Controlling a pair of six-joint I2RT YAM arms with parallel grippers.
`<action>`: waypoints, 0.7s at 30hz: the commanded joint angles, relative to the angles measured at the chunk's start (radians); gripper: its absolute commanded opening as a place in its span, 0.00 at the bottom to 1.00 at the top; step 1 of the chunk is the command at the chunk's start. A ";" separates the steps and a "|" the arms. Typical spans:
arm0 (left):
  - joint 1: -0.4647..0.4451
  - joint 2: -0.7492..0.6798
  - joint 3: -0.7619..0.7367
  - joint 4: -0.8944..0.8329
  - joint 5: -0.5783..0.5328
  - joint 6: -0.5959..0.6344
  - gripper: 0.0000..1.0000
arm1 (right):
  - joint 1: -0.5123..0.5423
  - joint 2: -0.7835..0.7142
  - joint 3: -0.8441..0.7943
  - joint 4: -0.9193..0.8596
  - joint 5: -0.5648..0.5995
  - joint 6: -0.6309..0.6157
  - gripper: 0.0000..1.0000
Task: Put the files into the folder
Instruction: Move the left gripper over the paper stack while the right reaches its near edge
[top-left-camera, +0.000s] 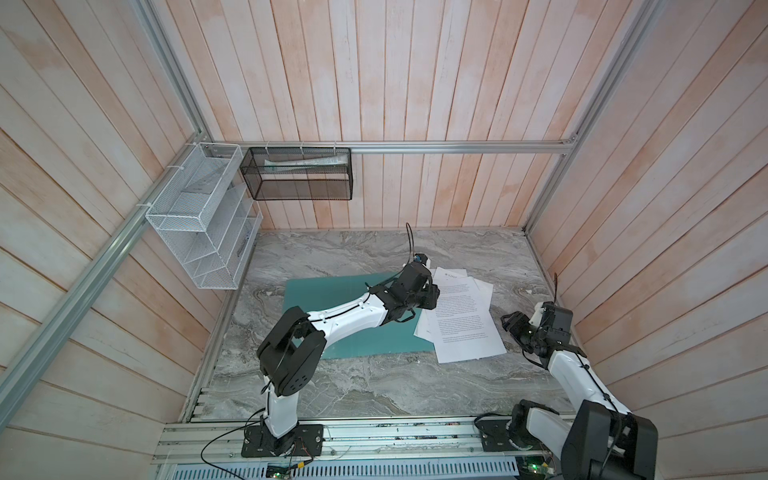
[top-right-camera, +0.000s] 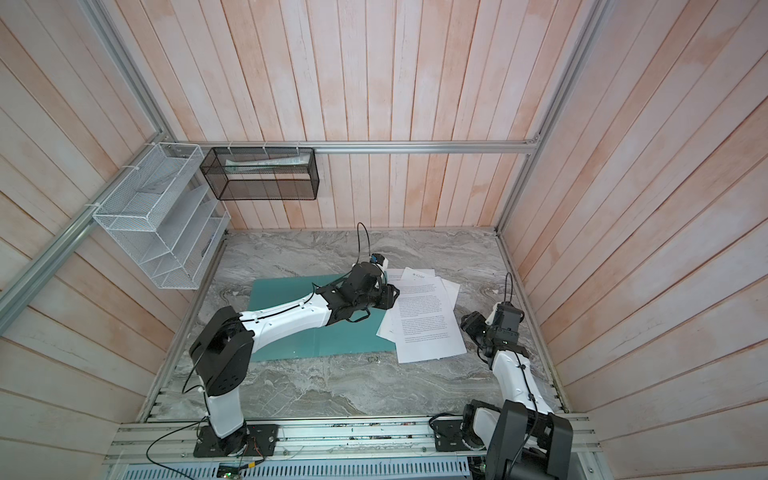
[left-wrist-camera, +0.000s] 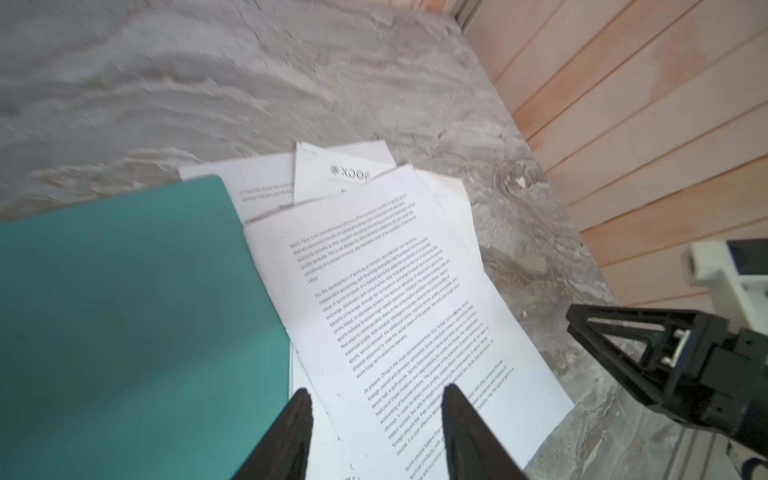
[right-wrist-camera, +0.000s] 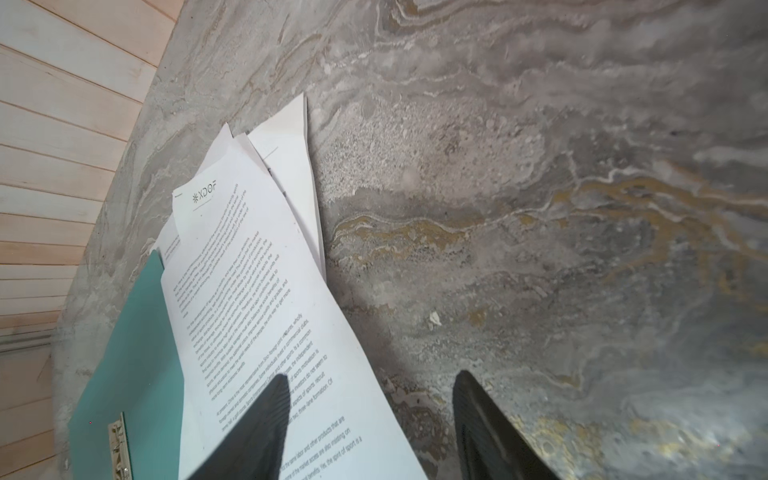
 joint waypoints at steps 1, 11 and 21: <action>0.004 0.062 0.025 0.055 0.095 -0.035 0.52 | -0.011 0.010 -0.019 0.062 -0.085 0.006 0.60; 0.006 0.180 0.033 0.094 0.168 -0.059 0.49 | -0.074 0.100 -0.069 0.157 -0.240 -0.051 0.57; 0.026 0.219 -0.030 0.148 0.199 -0.095 0.47 | -0.076 0.263 -0.068 0.253 -0.428 -0.030 0.51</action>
